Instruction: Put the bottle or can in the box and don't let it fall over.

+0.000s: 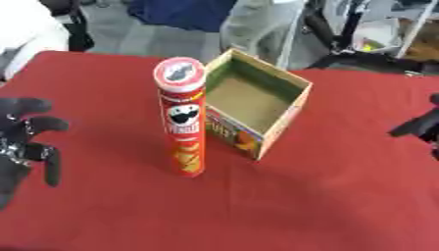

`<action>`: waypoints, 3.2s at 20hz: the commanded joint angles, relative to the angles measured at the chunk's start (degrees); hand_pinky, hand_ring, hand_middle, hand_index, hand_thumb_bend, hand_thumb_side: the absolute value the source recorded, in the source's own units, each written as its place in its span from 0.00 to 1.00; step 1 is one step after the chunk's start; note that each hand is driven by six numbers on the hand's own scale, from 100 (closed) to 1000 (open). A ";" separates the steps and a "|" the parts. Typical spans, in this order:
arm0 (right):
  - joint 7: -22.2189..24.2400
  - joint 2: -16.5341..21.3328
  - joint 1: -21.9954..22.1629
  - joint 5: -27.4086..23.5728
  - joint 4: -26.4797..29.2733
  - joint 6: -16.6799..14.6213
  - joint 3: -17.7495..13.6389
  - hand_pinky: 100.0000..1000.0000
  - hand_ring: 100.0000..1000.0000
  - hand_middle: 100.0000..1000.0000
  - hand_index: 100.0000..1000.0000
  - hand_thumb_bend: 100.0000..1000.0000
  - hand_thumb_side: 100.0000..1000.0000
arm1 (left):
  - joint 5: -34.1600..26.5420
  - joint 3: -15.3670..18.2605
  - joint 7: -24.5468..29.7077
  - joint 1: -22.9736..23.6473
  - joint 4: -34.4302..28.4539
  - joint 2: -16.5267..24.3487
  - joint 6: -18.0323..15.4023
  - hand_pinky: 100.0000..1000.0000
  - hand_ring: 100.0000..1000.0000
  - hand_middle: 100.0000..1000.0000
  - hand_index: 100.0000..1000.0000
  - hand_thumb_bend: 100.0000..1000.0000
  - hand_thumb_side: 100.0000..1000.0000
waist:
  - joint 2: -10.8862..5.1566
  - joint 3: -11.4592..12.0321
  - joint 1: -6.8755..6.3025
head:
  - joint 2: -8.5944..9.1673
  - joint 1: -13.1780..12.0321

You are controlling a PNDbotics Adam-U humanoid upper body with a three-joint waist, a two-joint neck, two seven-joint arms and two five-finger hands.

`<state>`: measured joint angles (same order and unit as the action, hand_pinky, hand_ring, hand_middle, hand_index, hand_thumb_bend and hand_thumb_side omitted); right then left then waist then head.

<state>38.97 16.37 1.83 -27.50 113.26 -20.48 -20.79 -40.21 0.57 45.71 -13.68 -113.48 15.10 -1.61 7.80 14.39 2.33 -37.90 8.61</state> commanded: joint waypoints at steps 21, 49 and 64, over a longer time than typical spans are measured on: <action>0.61 1.41 1.99 1.64 1.33 0.42 0.33 0.66 0.62 0.53 0.89 0.00 0.47 | 10.88 -4.70 -3.20 -19.74 -1.11 12.84 -17.53 0.61 0.90 0.89 0.92 0.00 0.53 | -2.83 -1.89 -1.99 | -1.79 -0.64; 0.71 1.41 1.57 2.13 1.33 0.57 0.33 0.66 0.62 0.52 0.89 0.00 0.47 | 34.68 -12.54 -1.52 -51.42 33.05 6.22 -29.70 0.89 0.98 0.97 0.97 0.00 0.53 | -1.92 -1.69 -2.10 | -0.43 -0.75; 0.53 2.07 1.40 2.11 1.33 1.62 0.22 0.66 0.62 0.52 0.89 0.00 0.47 | 47.66 -15.83 -1.57 -52.21 44.36 7.29 -34.66 1.00 1.00 1.00 1.00 0.00 0.84 | -2.16 -2.05 -3.03 | -1.08 -0.25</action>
<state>39.62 16.89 3.58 -25.50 113.26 -18.99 -20.39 6.41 -15.14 36.33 -64.89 -68.85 21.08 -27.57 6.36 12.42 -0.66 -39.16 8.22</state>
